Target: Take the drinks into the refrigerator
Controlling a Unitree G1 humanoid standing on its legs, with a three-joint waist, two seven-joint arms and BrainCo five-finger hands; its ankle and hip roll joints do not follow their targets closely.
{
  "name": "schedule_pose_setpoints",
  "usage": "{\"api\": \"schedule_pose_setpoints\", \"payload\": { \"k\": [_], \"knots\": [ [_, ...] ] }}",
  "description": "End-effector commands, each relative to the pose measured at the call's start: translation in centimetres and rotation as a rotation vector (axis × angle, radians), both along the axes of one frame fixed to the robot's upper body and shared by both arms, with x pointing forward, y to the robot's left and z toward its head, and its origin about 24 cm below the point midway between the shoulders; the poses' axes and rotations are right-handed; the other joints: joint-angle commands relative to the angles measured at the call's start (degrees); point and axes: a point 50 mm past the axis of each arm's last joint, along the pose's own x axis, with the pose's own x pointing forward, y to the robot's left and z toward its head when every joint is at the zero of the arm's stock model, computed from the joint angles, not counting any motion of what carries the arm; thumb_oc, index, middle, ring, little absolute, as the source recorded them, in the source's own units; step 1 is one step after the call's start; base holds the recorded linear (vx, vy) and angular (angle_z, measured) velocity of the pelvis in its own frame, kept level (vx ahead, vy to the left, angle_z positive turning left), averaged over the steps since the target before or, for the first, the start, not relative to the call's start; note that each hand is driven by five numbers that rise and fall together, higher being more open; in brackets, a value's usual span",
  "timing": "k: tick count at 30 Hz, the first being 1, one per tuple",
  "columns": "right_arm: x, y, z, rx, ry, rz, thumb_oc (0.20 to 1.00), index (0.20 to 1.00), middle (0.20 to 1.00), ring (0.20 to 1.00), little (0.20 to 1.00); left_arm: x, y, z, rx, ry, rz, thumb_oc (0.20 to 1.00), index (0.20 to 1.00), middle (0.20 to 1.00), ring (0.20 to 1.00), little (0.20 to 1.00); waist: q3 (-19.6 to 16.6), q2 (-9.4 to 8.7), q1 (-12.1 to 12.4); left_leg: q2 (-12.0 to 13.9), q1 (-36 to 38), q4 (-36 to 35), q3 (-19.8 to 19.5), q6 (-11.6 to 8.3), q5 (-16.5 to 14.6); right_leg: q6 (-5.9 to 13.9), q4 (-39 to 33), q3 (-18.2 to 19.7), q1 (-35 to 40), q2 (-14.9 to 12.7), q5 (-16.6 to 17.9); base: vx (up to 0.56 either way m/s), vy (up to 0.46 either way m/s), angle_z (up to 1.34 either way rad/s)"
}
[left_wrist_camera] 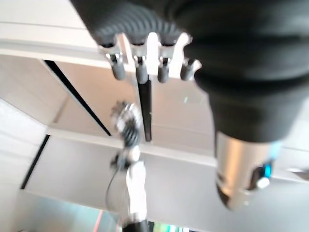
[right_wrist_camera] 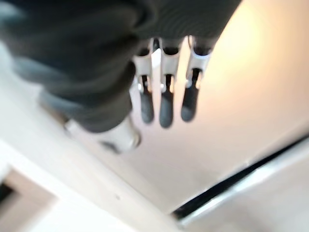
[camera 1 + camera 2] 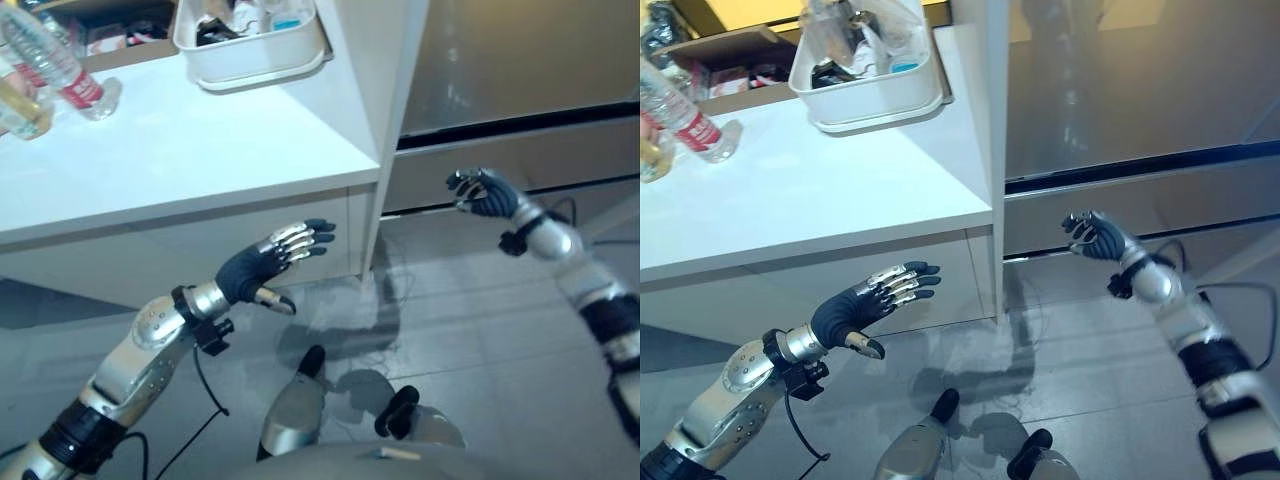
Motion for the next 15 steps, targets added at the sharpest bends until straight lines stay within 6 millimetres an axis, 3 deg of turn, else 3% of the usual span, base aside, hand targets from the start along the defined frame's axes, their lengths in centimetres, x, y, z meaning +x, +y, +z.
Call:
{"api": "schedule_pose_setpoints", "payload": {
  "k": [1, 7, 15],
  "knots": [
    [-1.1, -0.1, -1.6, 0.094, 0.047, -0.021, 1.000, 1.000, 1.000, 1.000, 1.000, -0.3, 1.2, -0.7, 0.078, -0.071, 0.097, 1.000, 1.000, 1.000, 1.000, 1.000, -1.8, -2.65, -2.4, -0.4, 1.9, -7.4, 4.7, 3.36, 2.9, 2.61, -1.7, 3.4, 5.6, 0.4, 0.4, 0.02, 0.073, -0.69],
    [-6.8, 0.8, -9.4, 0.249, 0.327, -0.129, 1.000, 1.000, 1.000, 1.000, 1.000, -1.6, 4.5, -7.2, 0.243, 0.095, 0.371, 1.000, 1.000, 1.000, 1.000, 1.000, -3.1, -3.99, -5.5, 0.2, 5.9, -7.7, 11.4, 3.68, 1.0, 3.30, -6.4, 9.9, 6.7, 2.0, 2.7, 0.03, 0.054, -0.64],
    [-11.8, 1.8, -15.5, 0.197, 0.627, -0.185, 1.000, 1.000, 1.000, 1.000, 1.000, -5.4, 6.8, -16.1, 0.476, 0.439, 0.597, 1.000, 1.000, 1.000, 1.000, 1.000, -3.8, -4.50, -6.9, 0.4, 10.0, -7.7, 20.4, 4.05, -0.8, 4.61, -10.7, 19.0, 7.2, 3.7, 5.6, 0.00, 0.062, -0.68]
  ]
}}
